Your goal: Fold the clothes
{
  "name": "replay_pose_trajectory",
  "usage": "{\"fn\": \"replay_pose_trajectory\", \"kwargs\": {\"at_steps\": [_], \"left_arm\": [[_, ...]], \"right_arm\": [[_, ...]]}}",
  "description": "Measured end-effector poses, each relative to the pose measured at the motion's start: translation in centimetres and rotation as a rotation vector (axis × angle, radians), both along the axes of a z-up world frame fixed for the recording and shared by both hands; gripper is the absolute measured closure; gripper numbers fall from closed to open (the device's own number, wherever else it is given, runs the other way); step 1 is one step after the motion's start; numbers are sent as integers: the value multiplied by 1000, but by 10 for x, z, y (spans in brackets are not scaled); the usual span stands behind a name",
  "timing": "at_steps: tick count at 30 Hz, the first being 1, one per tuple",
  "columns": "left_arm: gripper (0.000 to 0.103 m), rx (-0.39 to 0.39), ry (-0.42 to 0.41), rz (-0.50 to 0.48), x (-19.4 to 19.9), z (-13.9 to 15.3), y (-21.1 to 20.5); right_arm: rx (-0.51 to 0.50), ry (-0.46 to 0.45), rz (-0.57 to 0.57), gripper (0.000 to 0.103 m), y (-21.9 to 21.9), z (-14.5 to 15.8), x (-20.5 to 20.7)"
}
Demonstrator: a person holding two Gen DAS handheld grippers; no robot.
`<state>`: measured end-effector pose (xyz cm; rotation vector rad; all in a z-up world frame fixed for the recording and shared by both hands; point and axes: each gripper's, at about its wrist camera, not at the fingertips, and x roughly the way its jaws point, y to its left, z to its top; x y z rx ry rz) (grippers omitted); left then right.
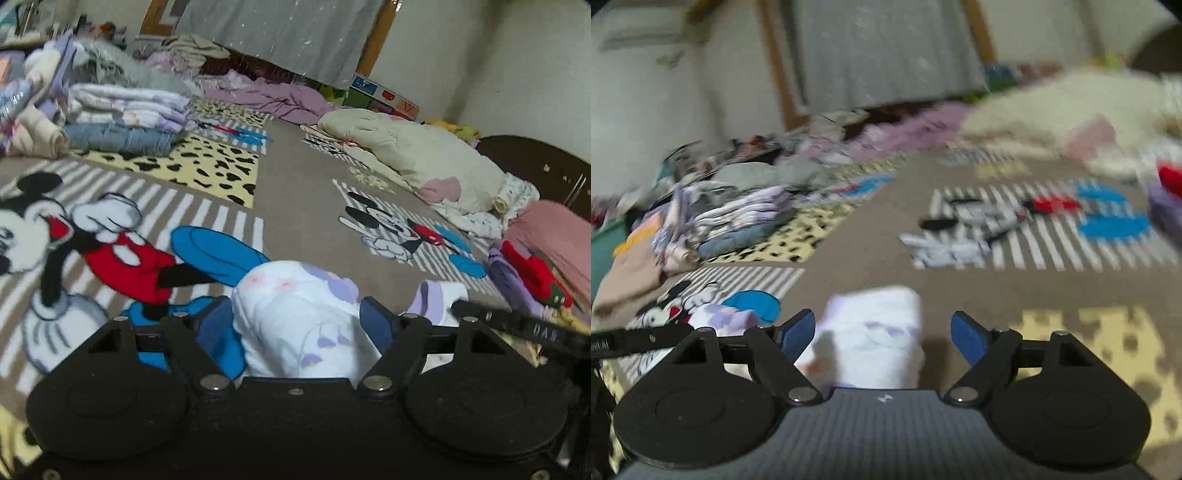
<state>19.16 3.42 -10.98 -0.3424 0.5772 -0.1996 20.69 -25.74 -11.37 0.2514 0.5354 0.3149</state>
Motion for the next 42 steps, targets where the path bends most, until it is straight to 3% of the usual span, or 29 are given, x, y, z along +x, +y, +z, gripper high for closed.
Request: {"fn": "replay_pose_trajectory", "kwargs": {"at_steps": [1, 3, 4, 7, 9, 11, 14, 17, 19, 20, 22, 24, 27, 30, 31, 33, 36, 38, 40, 42], "left_arm": [[57, -12, 13, -1, 4, -3, 0], [76, -93, 37, -33, 10, -8, 7], [82, -161, 37, -58, 11, -9, 12], [83, -436, 47, -100, 12, -14, 36], [83, -619, 64, -139, 15, -27, 48], [83, -657, 141, -98, 23, -48, 52], [80, -758, 214, -33, 30, -78, 63], [79, -764, 213, -24, 28, -77, 62], [72, -771, 217, -26, 26, -72, 64], [67, -761, 210, -24, 24, -67, 65], [34, -705, 163, -7, 15, -48, 66], [28, -618, 130, 13, 9, -31, 67], [29, -445, 39, 35, -3, -5, 66], [55, -239, -96, -15, -20, 20, 50], [57, -167, -123, -50, -22, 25, 40], [61, -45, -148, -127, -20, 26, 19], [62, 89, -103, -163, -6, 6, -2], [62, 145, -60, -179, 2, -19, -10], [61, 144, -65, -183, 6, -31, -10], [60, 130, -62, -182, 10, -35, -8]], "right_arm": [[28, 23, 6, 27, -3, -3, 2], [94, 49, 66, 58, -5, -10, 5], [118, 67, 90, 64, -5, -12, 8], [224, 107, 122, 72, -12, -16, 14], [363, 126, 147, 74, -24, -20, 16], [496, 148, 174, 74, -35, -28, 19], [520, 257, 138, 79, -38, -58, 32], [568, 243, 131, 79, -43, -71, 32], [523, 232, 131, 79, -38, -65, 29], [498, 225, 123, 75, -36, -59, 28], [432, 195, 91, 61, -32, -44, 23], [326, 136, 35, 32, -28, -26, 15], [175, 38, -11, 32, -24, -7, 3], [56, -82, -14, 36, -20, 10, -10], [15, -126, 3, 39, -17, 16, -15], [-53, -181, 74, 44, -5, 21, -18], [-135, -169, 163, 46, 17, 15, -8], [-155, -114, 197, 46, 26, 5, 4], [-174, -1, 232, 45, 32, -13, 20], [-162, -18, 241, 45, 28, -22, 20]]}}
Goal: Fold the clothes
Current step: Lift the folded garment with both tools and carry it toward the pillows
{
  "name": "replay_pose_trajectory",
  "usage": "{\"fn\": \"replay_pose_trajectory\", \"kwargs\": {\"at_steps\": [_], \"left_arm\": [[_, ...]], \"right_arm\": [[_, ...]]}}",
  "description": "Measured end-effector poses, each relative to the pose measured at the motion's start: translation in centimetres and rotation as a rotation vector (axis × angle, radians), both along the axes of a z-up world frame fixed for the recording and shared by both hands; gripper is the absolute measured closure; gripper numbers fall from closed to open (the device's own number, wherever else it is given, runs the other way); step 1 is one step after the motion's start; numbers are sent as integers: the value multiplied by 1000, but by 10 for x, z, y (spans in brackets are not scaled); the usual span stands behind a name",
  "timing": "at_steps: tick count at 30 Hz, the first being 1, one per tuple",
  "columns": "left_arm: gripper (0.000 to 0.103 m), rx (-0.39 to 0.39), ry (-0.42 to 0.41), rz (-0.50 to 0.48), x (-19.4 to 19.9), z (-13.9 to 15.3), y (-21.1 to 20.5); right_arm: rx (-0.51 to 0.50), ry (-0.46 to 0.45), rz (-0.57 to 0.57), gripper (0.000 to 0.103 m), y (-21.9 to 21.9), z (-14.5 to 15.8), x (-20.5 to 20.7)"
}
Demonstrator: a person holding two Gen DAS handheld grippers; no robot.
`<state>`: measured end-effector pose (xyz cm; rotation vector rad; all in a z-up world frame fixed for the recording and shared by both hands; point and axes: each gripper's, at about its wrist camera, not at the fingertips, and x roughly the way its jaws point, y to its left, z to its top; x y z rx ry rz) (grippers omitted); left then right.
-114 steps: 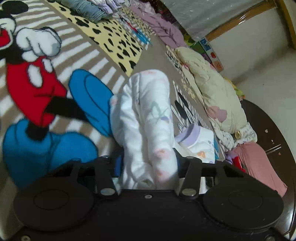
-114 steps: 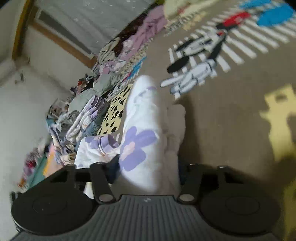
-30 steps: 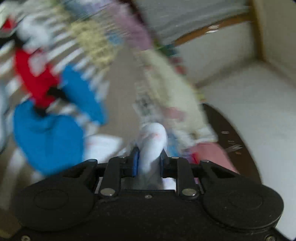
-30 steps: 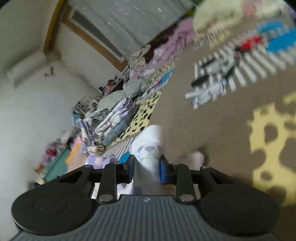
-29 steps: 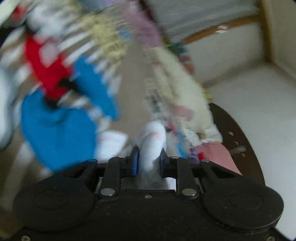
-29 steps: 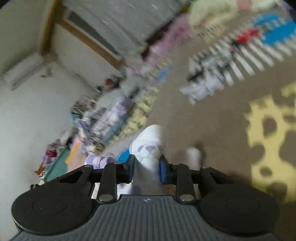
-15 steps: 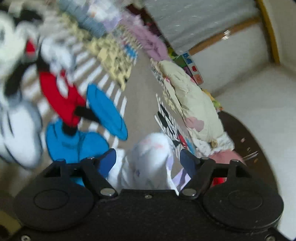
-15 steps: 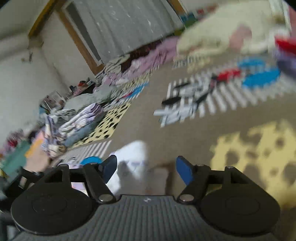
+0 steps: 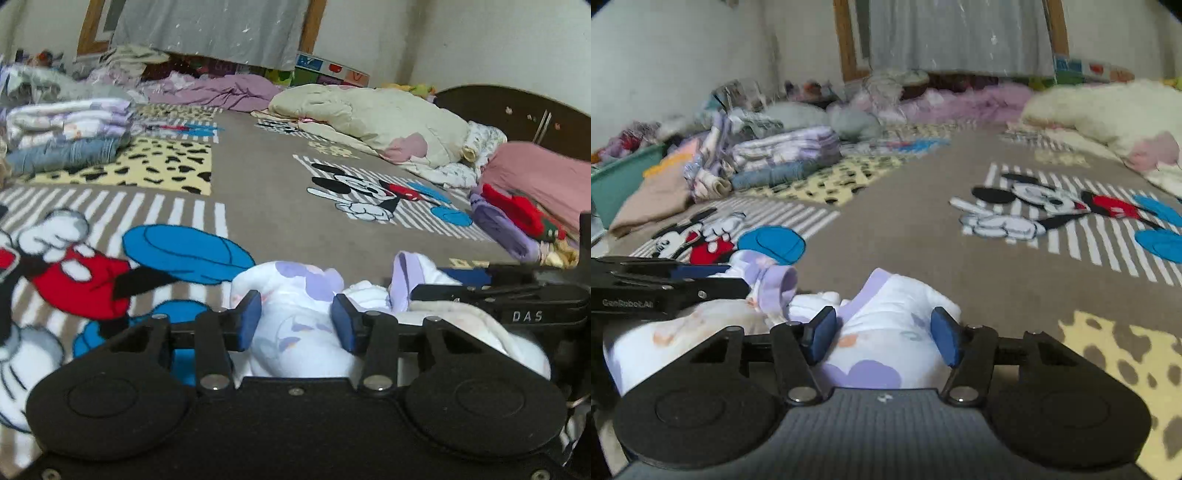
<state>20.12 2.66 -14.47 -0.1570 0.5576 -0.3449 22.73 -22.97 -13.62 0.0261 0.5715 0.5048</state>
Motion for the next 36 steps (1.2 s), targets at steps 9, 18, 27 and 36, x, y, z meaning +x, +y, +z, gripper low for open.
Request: {"fn": "replay_pose_trajectory", "kwargs": {"at_steps": [9, 18, 27, 36], "left_arm": [[26, -70, 18, 27, -5, 28, 6], [23, -419, 173, 179, -39, 19, 47], [25, -557, 302, 196, -34, -5, 31], [50, -649, 373, 189, -33, 8, 18]], "right_arm": [[18, 44, -45, 40, 0, 11, -1], [384, 178, -271, 25, -57, 8, -38], [680, 383, -277, 24, -68, -36, -46], [703, 361, -222, 49, -42, -39, -52]]}}
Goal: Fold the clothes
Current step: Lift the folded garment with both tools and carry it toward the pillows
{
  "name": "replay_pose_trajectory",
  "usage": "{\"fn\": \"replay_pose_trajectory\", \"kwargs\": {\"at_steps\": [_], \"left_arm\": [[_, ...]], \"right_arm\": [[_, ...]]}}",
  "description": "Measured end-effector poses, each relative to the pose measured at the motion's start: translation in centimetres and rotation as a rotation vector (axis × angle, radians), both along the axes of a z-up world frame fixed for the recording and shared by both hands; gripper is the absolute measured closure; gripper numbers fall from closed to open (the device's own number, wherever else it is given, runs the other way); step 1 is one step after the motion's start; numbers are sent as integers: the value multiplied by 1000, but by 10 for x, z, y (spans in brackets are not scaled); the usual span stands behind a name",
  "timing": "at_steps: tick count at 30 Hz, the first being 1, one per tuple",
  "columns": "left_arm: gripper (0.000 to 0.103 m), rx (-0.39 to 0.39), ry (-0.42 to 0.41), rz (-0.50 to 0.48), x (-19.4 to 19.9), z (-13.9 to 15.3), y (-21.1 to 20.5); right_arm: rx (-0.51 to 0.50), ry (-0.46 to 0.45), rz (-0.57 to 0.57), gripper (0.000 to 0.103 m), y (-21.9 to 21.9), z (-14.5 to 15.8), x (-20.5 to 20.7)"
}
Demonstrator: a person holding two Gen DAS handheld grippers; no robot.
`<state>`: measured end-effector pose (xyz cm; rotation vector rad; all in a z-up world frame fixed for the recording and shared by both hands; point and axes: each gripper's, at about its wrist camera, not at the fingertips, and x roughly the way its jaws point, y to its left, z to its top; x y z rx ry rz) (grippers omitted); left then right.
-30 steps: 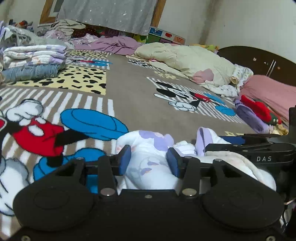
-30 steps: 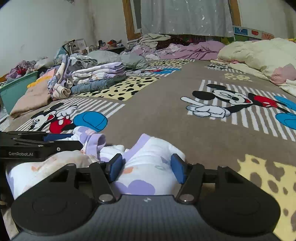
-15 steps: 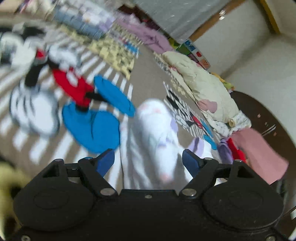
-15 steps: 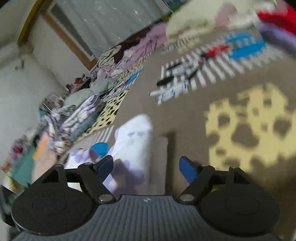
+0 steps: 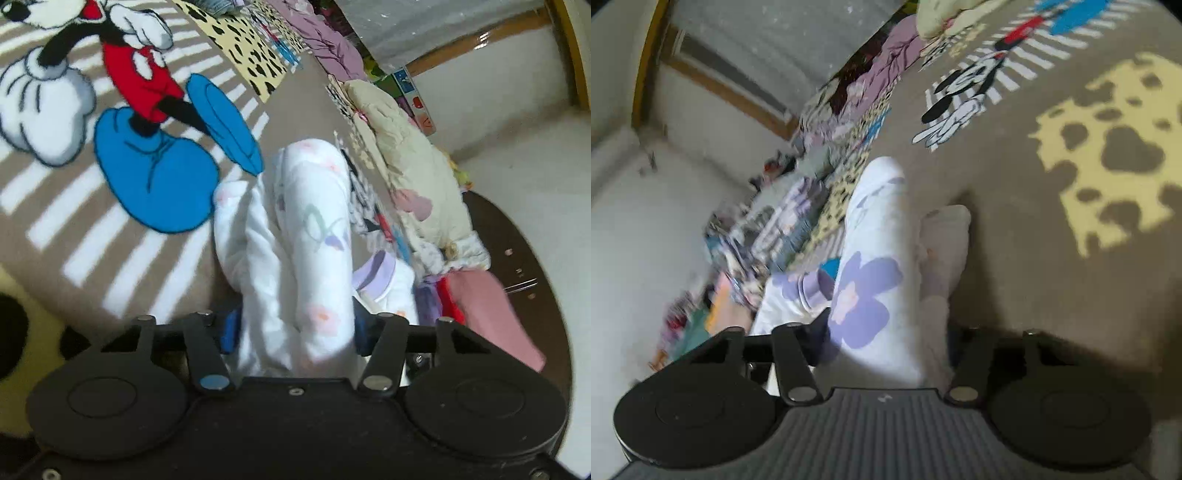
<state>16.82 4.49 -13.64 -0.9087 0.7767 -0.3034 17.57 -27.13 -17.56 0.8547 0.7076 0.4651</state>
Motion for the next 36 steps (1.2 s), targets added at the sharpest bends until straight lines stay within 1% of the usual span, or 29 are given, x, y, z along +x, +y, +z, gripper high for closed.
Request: {"fn": "replay_pose_trajectory", "kwargs": {"at_steps": [3, 7, 9, 13, 16, 18, 23, 27, 31, 36], "left_arm": [[50, -32, -25, -34, 6, 19, -12], [50, -113, -55, -80, 29, 42, -41], [50, -150, -73, -104, 44, 54, -61], [50, -201, -105, -155, 79, 74, -103], [50, -225, -129, -184, 108, 86, -138], [50, -243, -124, -195, 129, 87, -161], [50, -287, -114, -207, 183, 86, -208], [50, -327, -115, -180, 227, 83, -233], [50, -360, -152, -161, 272, 76, -252], [50, -343, -227, -146, 313, 68, -270]], "right_arm": [[57, -25, -26, 50, -12, 8, -12], [93, -88, -76, 50, -39, 38, -20], [101, -121, -106, 50, -60, 56, -19], [80, -188, -154, 50, -103, 90, -12], [79, -226, -194, 50, -141, 108, -3], [64, -236, -217, 50, -165, 114, 8], [46, -240, -273, 50, -217, 122, 48], [64, -228, -302, 50, -246, 118, 95], [49, -247, -325, 50, -267, 115, 147], [8, -287, -355, 50, -287, 110, 200]]}}
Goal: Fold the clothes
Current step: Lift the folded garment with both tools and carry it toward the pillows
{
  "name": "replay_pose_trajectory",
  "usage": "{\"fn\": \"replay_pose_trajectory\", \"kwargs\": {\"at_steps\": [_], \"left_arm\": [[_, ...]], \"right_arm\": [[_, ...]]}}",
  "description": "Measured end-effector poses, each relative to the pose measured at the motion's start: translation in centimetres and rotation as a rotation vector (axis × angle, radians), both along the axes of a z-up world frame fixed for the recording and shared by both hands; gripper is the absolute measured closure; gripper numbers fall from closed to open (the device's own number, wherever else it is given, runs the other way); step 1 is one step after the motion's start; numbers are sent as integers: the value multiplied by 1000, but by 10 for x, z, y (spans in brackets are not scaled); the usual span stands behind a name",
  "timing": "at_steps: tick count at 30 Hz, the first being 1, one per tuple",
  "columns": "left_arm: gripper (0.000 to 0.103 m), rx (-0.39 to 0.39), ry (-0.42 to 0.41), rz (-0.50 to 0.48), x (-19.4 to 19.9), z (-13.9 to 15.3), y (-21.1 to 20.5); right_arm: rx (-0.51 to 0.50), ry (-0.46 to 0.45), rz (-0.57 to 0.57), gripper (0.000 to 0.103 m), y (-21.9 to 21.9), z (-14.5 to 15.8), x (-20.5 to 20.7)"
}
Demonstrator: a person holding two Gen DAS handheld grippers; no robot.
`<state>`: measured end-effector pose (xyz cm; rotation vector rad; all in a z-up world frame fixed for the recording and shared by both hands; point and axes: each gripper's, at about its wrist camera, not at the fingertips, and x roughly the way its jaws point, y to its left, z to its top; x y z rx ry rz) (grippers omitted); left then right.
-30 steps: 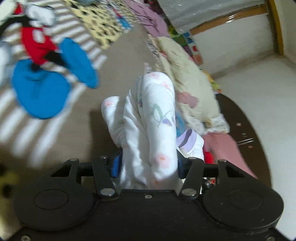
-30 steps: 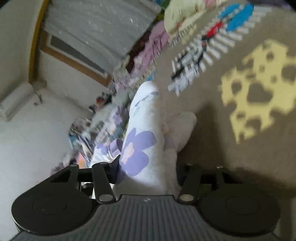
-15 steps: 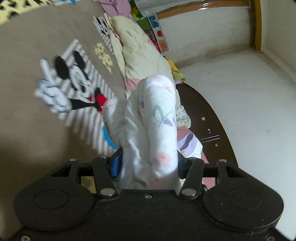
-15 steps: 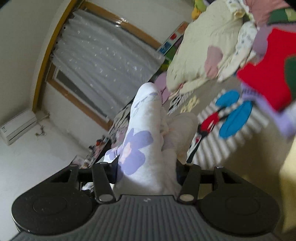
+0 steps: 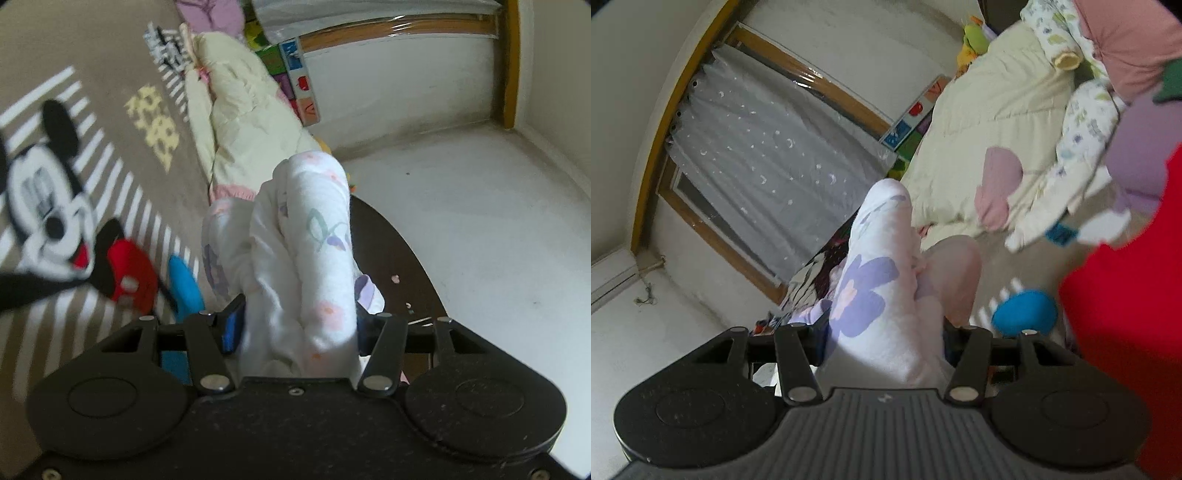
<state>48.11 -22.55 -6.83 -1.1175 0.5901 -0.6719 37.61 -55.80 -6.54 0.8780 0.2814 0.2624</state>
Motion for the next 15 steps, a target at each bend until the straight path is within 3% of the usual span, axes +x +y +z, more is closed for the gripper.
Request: {"fn": "replay_pose_trajectory", "kwargs": {"at_steps": [4, 7, 8, 9, 10, 11, 12, 13, 14, 15], "left_arm": [[50, 12, -40, 11, 39, -7, -15], [49, 10, 12, 14, 76, -22, -24], [47, 27, 31, 18, 88, -30, -28], [35, 88, 52, 32, 97, -40, -33], [22, 218, 92, 46, 105, -52, -40], [23, 314, 139, 45, 110, -66, -44], [30, 386, 184, 40, 113, -79, -46], [29, 369, 170, 44, 109, -83, -41], [29, 331, 156, 42, 104, -83, -34], [28, 301, 153, 35, 99, -81, -28]], "right_arm": [[-72, -63, -49, 50, -5, -7, 31], [-90, -62, -74, 50, -11, -13, 60], [-94, -37, -88, 50, -13, -17, 72], [-99, -13, -102, 48, -15, -22, 84], [-108, 18, -118, 45, -17, -27, 96], [-167, 120, -153, 33, -15, -37, 113], [-251, 266, -182, 34, -11, -49, 131], [-342, 416, -193, 42, -5, -60, 147], [-419, 467, -191, 45, 2, -65, 154], [-435, 416, -199, 43, 5, -61, 149]]}}
